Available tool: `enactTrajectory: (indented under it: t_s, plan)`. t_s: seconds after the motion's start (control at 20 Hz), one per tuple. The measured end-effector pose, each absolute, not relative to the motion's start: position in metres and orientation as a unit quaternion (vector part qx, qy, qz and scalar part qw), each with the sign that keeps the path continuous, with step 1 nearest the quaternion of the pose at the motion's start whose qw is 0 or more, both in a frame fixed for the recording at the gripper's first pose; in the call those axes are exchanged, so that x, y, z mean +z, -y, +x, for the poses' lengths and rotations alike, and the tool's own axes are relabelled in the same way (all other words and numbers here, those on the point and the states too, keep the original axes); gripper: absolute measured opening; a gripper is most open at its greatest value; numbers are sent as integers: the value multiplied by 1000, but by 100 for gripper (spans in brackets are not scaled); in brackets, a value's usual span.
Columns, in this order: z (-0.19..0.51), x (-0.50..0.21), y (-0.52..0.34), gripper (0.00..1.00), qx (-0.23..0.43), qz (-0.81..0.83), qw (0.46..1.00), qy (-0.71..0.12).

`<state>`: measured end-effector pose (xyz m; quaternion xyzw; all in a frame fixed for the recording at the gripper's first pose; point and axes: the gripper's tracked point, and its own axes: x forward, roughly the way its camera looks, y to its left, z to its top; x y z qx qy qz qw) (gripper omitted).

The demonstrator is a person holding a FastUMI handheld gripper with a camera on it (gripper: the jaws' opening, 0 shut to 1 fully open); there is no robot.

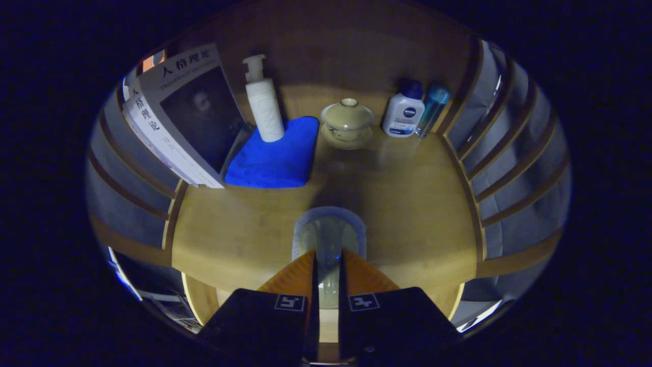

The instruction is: Pull open the drawer, take out the items inside it, and place them on the countertop above the cabinet.

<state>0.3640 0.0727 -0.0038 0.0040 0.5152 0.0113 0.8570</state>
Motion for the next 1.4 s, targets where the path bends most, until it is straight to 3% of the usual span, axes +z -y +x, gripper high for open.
enactTrajectory:
  t_s: [0.3,0.9,1.4]
  plan:
    - [372,-2,-65,24,-3,-11,864,-504]
    - [345,4,-70,53,7,15,877,-480]
    - [280,5,-68,53,18,-5,893,-450]
